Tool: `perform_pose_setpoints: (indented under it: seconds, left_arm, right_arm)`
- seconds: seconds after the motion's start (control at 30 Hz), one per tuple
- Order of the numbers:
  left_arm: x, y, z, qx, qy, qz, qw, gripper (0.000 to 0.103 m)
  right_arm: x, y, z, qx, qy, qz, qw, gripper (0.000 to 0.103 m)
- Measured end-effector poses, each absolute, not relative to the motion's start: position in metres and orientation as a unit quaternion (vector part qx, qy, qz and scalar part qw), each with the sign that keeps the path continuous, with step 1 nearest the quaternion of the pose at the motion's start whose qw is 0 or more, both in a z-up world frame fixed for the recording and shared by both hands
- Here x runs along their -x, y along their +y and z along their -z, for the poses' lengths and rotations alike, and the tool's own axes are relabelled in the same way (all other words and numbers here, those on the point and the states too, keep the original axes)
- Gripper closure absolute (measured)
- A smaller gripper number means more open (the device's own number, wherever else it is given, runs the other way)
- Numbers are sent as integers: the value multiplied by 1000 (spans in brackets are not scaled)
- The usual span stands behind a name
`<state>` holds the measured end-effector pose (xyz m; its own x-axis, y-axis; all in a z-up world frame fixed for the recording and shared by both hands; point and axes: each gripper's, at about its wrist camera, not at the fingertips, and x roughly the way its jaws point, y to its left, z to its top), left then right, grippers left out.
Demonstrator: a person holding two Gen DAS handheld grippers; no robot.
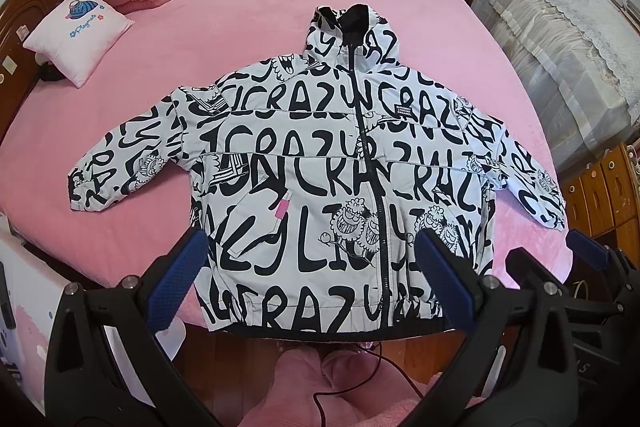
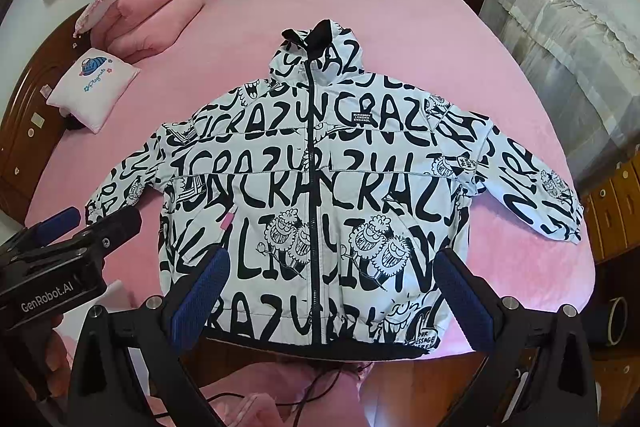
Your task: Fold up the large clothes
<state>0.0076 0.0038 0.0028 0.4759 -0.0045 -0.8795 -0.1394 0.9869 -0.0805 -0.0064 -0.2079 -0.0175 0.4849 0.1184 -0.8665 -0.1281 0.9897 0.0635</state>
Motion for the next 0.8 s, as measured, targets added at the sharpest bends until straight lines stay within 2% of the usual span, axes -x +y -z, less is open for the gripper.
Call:
perform_pose_setpoints:
  seconds: [0.8]
  left_arm:
    - [-14,-9,2,73,514,-80,851,1]
  right_arm:
    - [-14,-218,27,11,504,-101,858,0]
